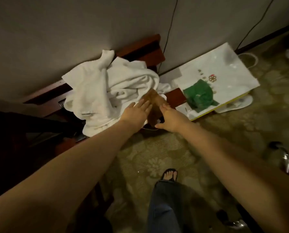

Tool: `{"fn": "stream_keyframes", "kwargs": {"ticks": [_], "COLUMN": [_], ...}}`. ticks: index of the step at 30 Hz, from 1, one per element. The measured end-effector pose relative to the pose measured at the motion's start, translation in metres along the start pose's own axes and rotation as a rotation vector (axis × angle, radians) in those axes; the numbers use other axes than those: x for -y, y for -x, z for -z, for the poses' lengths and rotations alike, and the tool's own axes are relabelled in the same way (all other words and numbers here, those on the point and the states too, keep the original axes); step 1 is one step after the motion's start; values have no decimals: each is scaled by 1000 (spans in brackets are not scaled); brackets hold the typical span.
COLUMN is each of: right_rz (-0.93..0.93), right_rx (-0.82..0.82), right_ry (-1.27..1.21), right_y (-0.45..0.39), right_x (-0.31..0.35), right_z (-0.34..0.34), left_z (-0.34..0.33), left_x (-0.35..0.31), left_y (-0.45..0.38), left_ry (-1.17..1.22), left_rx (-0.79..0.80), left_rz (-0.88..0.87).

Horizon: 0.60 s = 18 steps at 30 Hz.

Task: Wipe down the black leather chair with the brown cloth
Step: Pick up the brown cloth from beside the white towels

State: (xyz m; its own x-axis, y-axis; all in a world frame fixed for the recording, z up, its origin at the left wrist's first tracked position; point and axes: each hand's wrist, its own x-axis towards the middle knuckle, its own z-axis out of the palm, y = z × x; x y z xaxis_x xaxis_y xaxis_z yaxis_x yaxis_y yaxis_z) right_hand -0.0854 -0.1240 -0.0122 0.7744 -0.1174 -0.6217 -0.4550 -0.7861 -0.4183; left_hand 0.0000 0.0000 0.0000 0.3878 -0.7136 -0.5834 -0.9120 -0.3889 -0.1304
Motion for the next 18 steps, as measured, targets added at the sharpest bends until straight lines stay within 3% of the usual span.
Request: {"fn": "stream_keyframes", "kwargs": {"ticks": [4,9,13,16,18], "right_rz": [-78,-128,-96,-79,-90], "right_rx": [-36,-266,-344,-379,-355], "right_ry": [-29,-4,61,38,-1], "right_y": [-38,-56,-52,-42,-33], "right_x": [6,12,12,11,12], "right_z": [-31,-51,-47,-31,-19], "left_z": [-18,-32,-27,-8,11], "left_x": [10,16,21,21,20], "left_y": [-37,-66,-67,-64,-62], "left_ry": [-154,-237,-273,-251,-250], "left_rx": [-41,-64,-302,-145,-130], "left_rz": [-136,-192,-285,-248,-203]}}
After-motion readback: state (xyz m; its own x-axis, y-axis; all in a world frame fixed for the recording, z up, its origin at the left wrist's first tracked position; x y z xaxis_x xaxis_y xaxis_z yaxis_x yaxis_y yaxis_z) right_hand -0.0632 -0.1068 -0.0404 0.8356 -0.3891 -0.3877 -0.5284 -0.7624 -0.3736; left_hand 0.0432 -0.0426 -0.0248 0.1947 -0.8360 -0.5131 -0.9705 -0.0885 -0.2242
